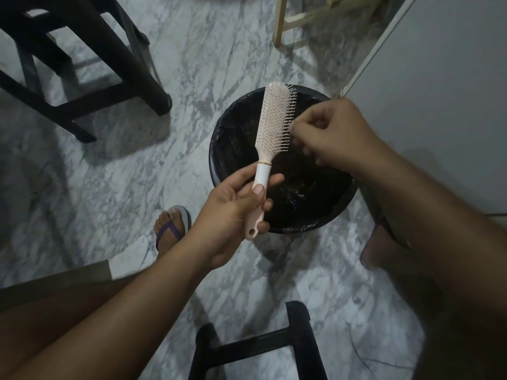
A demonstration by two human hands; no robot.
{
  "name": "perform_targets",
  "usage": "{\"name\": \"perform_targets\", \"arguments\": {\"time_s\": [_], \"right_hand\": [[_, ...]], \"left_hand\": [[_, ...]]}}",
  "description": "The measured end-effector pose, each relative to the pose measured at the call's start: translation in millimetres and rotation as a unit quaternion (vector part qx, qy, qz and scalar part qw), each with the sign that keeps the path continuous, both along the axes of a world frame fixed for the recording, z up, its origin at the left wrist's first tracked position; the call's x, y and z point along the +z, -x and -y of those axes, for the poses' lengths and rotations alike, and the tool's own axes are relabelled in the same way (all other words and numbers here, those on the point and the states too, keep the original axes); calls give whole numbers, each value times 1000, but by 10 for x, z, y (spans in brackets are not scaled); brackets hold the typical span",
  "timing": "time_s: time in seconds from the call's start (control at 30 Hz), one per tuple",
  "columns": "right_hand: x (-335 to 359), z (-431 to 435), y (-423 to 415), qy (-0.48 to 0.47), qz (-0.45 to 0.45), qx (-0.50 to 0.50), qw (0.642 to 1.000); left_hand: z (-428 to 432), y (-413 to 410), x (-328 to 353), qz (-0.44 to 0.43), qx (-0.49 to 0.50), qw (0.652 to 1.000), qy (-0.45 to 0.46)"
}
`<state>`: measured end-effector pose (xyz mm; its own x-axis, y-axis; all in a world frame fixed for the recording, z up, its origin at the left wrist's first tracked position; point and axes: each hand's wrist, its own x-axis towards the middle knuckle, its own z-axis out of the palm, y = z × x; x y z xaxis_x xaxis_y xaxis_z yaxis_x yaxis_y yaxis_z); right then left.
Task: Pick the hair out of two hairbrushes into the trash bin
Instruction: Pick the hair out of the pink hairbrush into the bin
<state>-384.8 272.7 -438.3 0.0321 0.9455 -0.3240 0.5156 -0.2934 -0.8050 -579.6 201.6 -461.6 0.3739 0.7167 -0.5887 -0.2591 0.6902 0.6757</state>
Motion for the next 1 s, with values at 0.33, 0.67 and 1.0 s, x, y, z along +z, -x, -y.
{"name": "perform_targets", "arguments": {"time_s": [0.33, 0.67, 1.0], "right_hand": [[-64, -22, 78, -44, 60, 18, 997], [-72, 99, 110, -158, 137, 150, 966], [-68, 139, 218, -121, 230, 152, 953]], "left_hand": [[24, 5, -49, -9, 7, 1000, 13], [38, -40, -89, 29, 22, 998, 54], [51, -62, -89, -1, 22, 998, 57]]}}
